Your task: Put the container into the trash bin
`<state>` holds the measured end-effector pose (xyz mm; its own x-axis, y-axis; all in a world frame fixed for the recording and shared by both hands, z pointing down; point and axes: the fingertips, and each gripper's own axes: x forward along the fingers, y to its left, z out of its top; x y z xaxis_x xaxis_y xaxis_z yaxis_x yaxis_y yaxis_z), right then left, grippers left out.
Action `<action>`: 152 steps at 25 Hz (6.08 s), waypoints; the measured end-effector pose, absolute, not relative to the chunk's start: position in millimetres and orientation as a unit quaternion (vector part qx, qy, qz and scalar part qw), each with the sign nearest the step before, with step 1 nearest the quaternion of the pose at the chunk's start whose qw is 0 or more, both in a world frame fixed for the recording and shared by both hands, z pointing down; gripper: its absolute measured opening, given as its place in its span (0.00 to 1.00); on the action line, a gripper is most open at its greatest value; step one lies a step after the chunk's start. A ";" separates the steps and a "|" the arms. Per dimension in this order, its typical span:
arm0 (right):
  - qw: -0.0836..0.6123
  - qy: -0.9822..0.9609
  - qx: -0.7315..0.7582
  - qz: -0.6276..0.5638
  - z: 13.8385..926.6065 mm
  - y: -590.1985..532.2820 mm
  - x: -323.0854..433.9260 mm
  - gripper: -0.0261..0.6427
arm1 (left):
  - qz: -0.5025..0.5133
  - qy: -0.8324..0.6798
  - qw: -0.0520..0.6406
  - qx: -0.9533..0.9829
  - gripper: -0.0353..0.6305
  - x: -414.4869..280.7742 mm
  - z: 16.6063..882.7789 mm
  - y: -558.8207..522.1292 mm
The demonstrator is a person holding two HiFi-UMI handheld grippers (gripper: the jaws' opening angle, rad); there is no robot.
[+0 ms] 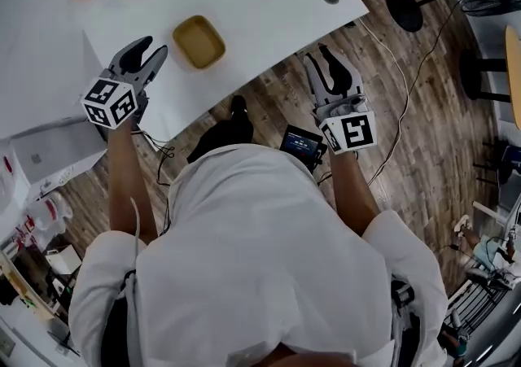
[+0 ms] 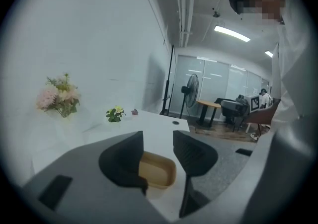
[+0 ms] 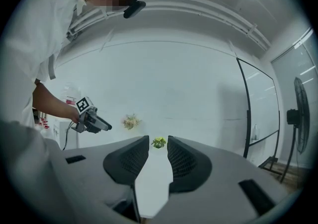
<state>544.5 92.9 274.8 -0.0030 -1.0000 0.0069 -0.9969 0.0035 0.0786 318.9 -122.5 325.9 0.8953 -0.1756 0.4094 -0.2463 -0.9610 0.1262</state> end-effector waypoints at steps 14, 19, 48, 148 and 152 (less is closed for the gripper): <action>0.063 -0.669 0.739 0.050 325.0 12.9 590.0 0.24 | 0.395 -0.004 0.079 0.915 0.34 379.1 457.0 -220.8; 0.077 -0.647 0.754 0.084 344.5 15.6 594.4 0.24 | 0.467 0.046 0.104 0.877 0.35 379.1 510.0 -230.6; 0.045 -0.639 0.766 0.050 321.2 40.5 590.4 0.21 | 0.405 -0.035 0.140 0.903 0.09 379.4 444.9 -220.6; 0.084 -0.851 0.494 0.154 602.9 -255.6 -106.8 0.18 | 0.008 -0.583 0.550 0.598 0.09 -338.9 780.6 -250.0; 0.100 -0.843 0.501 0.166 648.2 -276.7 -102.4 0.18 | 0.002 -0.602 0.580 0.549 0.09 -328.8 838.7 -239.2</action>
<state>-102.4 -276.7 648.2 -0.4772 -0.8123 0.3355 -0.8788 0.4417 -0.1805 -328.8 -239.2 838.7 0.2744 -0.6581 0.7012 -0.6636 0.3981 0.6333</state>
